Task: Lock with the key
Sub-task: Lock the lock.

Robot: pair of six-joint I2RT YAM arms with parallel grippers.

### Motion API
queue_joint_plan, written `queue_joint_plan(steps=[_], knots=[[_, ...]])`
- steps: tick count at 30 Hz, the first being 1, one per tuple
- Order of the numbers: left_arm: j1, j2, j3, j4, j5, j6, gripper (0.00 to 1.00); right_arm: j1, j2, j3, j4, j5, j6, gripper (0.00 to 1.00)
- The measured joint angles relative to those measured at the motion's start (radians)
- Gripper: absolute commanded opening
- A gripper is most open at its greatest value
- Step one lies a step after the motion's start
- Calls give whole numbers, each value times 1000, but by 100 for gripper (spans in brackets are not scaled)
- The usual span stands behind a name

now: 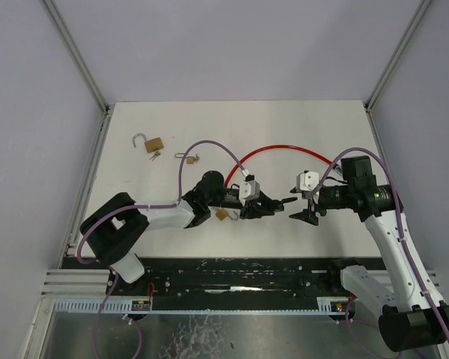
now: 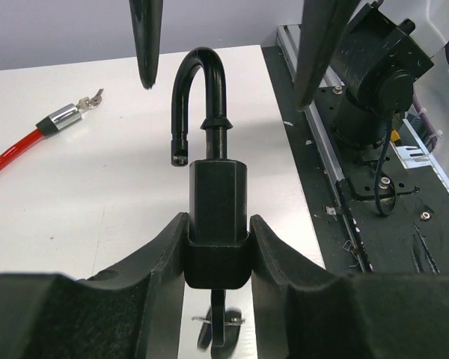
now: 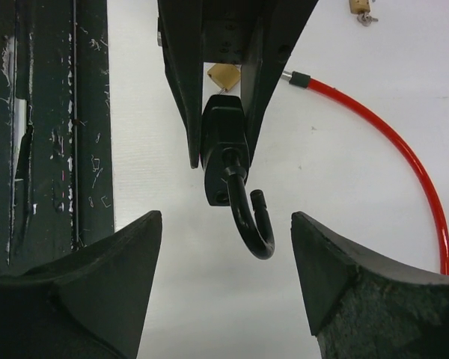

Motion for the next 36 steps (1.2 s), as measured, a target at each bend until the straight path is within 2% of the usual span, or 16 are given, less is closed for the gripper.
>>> queue_joint_plan(steps=[6, 11, 16, 21, 24, 28, 31, 36], knots=[[-5, 0, -6, 16, 5, 2, 0, 0, -5, -21, 29, 9, -1, 68], [-5, 0, -7, 27, 24, 2, 0, -1, -35, -69, 68, 6, -13, 58], [-5, 0, -7, 32, 39, 2, 0, -1, -40, -107, 103, 6, -39, 43], [-5, 0, -7, 32, 40, 2, 0, -1, -51, -109, 113, -6, -45, 38], [-5, 0, -7, 35, 40, 2, 0, -1, -62, -109, 113, -16, -46, 26], [-5, 0, -7, 40, 32, 2, 0, -2, -65, -109, 109, -30, -47, 5], [-6, 0, -7, 43, 26, 2, 0, -2, -62, -109, 106, -36, -39, 0], [-12, 0, -15, 44, -3, 9, 0, -6, -41, -109, 112, -40, 17, 0]])
